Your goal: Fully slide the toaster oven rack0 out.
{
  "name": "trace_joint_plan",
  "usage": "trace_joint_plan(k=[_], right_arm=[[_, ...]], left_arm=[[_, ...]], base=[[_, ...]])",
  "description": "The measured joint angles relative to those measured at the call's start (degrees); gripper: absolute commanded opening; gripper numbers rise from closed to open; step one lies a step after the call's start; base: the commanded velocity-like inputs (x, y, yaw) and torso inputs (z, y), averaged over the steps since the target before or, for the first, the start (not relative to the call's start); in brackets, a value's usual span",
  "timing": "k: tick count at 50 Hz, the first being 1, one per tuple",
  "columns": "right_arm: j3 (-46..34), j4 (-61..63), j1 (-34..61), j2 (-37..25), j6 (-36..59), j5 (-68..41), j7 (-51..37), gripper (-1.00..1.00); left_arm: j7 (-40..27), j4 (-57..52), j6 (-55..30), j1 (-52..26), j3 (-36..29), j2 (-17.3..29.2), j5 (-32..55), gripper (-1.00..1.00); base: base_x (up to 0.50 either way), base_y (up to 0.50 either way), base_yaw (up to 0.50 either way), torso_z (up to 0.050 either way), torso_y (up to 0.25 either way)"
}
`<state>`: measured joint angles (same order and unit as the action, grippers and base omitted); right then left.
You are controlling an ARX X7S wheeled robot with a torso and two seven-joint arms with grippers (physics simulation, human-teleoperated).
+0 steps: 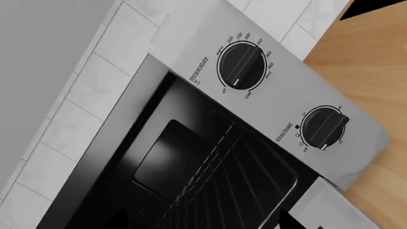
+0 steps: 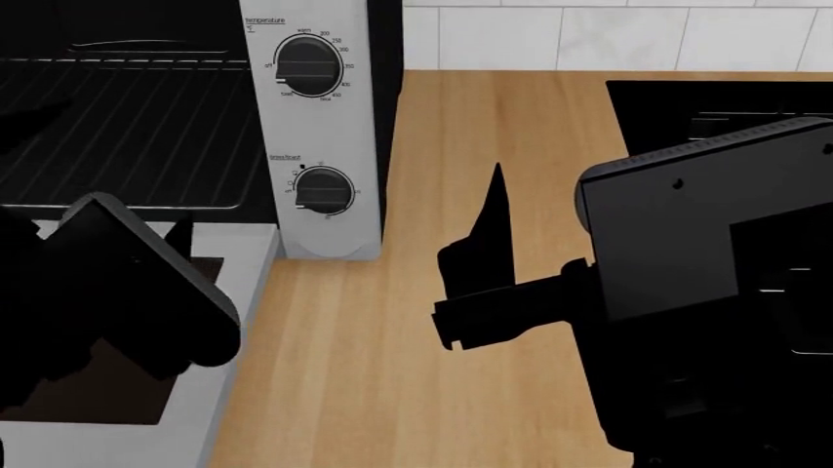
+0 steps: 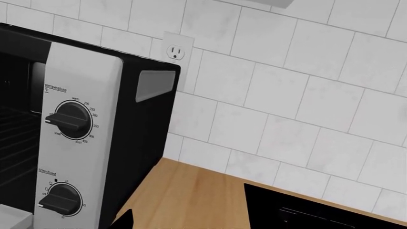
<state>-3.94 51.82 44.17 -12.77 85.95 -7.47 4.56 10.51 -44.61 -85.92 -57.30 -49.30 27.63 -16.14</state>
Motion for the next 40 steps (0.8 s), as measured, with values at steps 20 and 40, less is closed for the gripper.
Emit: trace_joint_plan(k=[20, 40], right_arm=[[0.22, -0.26, 0.12, -0.24, 0.2, -0.69, -0.21, 1.0], [0.45, -0.28, 0.08, -0.42, 0.22, -1.42, -0.51, 1.0]], left_arm=[[-1.25, 5.09, 2.75, 1.27, -5.41, 0.83, -0.57, 1.0], [-4.09, 14.66, 8.41, 0.18, -6.86, 0.23, -1.66, 1.0]], base=[[0.0, 0.0, 0.0, 0.0, 0.0], [0.0, 0.0, 0.0, 0.0, 0.0]])
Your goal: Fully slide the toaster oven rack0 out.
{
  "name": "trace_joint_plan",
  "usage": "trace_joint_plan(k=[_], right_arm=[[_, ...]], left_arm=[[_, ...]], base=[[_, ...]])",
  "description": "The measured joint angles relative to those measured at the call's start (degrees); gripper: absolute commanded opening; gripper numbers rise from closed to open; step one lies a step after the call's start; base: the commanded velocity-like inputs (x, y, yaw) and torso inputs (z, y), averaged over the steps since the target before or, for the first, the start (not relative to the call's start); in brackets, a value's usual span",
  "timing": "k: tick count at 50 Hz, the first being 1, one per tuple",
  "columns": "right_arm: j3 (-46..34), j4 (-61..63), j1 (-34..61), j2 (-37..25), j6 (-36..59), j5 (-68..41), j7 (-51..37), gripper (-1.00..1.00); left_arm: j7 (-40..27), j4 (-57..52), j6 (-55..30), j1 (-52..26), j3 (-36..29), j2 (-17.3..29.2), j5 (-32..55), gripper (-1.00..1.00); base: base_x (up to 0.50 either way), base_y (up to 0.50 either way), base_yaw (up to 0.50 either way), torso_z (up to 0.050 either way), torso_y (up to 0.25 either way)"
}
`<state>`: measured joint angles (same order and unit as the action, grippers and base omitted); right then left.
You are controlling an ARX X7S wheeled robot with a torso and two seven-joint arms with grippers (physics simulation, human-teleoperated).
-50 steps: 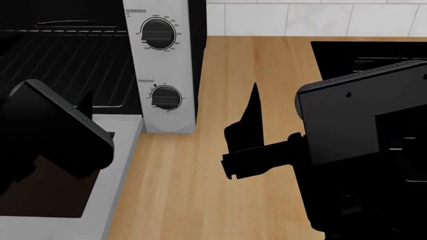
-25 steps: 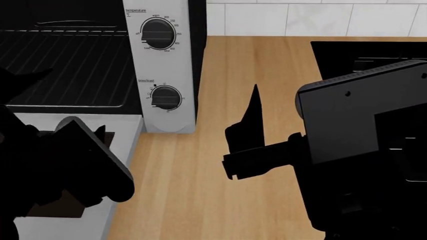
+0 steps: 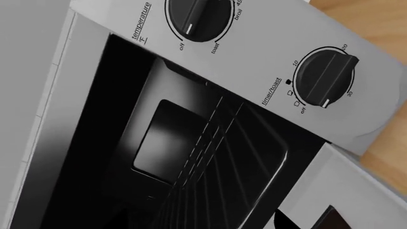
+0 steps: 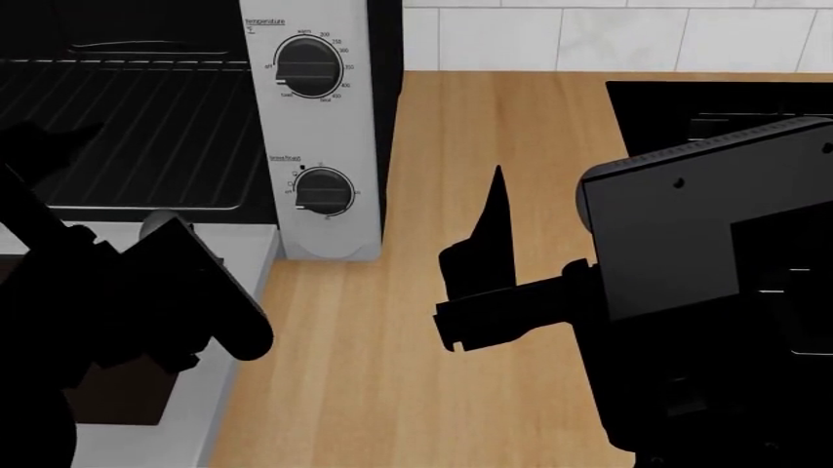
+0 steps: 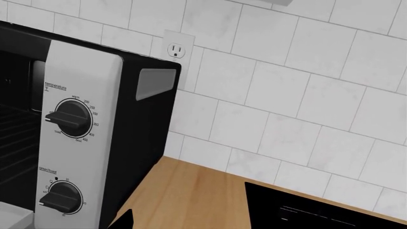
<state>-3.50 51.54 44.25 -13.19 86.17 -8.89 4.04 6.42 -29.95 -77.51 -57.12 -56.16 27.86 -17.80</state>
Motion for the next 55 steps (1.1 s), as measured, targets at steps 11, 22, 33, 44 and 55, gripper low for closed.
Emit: trace_joint_plan(k=[11, 22, 33, 44, 55], right_arm=[[-0.05, -0.18, -0.02, -0.08, -0.15, -0.34, -0.24, 1.0], [-0.41, -0.58, -0.06, -0.14, -0.45, -0.61, -0.62, 1.0], [-0.39, -0.4, -0.02, -0.24, -0.33, -0.97, -0.9, 1.0], [-0.25, -0.11, -0.02, -0.35, -0.14, -1.33, -1.18, 1.0], [-0.04, 0.28, 0.05, -0.4, 0.26, -1.74, -1.49, 1.0]], left_arm=[[6.67, 4.28, 2.07, -1.58, 0.6, -0.42, -1.57, -1.0], [12.13, 2.95, 1.22, -1.6, -0.05, 0.01, -5.67, -1.0], [14.35, -5.09, -4.51, -0.57, -3.32, 2.12, -10.85, -1.0], [30.01, -10.61, -8.44, 3.59, -8.92, 2.11, -35.85, -1.0], [54.31, -8.31, -5.19, 9.22, -12.08, -0.65, -72.04, -1.0]], base=[[0.0, 0.0, 0.0, 0.0, 0.0], [-0.01, 0.0, 0.01, -0.002, 0.0], [-0.01, 0.0, 0.01, -0.001, 0.0], [-0.01, 0.0, 0.01, -0.001, 0.004], [-0.01, 0.0, 0.01, -0.003, 0.002]])
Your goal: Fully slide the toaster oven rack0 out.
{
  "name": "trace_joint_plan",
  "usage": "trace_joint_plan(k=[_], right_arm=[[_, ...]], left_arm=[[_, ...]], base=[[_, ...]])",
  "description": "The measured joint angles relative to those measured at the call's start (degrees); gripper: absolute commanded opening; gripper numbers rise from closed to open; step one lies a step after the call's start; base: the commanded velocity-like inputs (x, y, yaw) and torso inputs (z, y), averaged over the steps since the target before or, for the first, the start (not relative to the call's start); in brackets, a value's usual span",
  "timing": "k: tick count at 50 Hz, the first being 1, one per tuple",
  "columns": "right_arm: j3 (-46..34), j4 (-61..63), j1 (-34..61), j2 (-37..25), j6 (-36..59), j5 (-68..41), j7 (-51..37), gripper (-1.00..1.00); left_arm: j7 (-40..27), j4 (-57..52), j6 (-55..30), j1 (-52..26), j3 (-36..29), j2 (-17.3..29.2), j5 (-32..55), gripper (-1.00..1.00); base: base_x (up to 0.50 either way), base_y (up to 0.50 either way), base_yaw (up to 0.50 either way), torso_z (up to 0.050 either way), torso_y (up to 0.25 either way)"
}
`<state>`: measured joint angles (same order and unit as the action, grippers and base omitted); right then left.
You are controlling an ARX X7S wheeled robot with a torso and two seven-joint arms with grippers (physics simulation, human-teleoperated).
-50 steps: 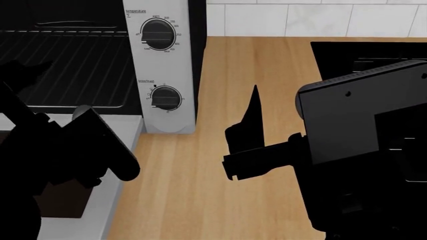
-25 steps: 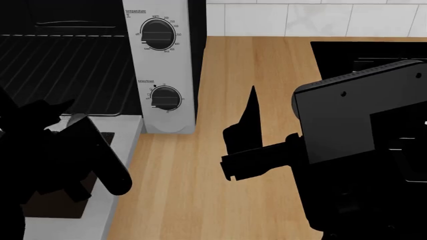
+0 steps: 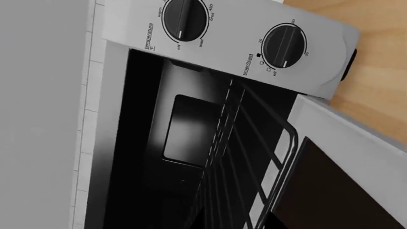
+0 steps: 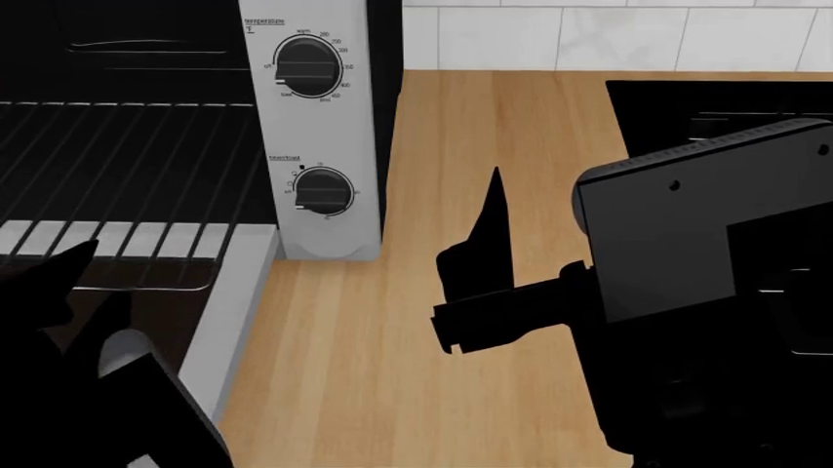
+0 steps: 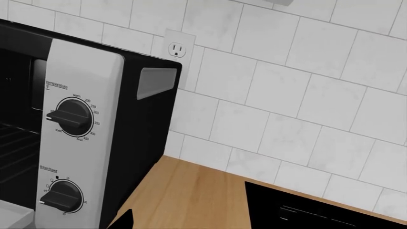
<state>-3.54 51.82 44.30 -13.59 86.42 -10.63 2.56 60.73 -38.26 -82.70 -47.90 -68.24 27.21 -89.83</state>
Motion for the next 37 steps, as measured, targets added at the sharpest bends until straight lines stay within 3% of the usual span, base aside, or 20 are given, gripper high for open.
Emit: trace_joint_plan(k=[9, 10, 25, 37], right_arm=[[-0.08, -0.06, -0.03, -0.09, 0.0, -0.36, -0.28, 1.0], [-0.09, -0.08, -0.04, -0.12, -0.02, -0.41, -0.32, 1.0], [-0.72, -0.83, -0.18, -0.37, -0.53, -0.95, -0.92, 1.0], [-1.04, -1.2, -0.25, -0.56, -0.83, -1.34, -1.3, 1.0]], left_arm=[[13.51, 0.24, 6.16, 4.01, 1.44, -1.75, -18.57, -1.0], [14.52, -0.74, 6.47, 4.88, 1.61, -1.61, -19.63, 1.0], [12.86, -13.79, 12.07, 16.7, -0.08, -5.43, -32.41, 1.0], [21.82, -18.64, 14.75, 15.09, -1.79, -8.2, -45.01, 1.0]], base=[[-0.02, 0.01, 0.01, -0.004, 0.002], [-0.01, 0.0, 0.01, -0.011, 0.011], [0.0, 0.0, 0.0, 0.0, 0.0], [0.0, 0.0, 0.0, 0.0, 0.0]])
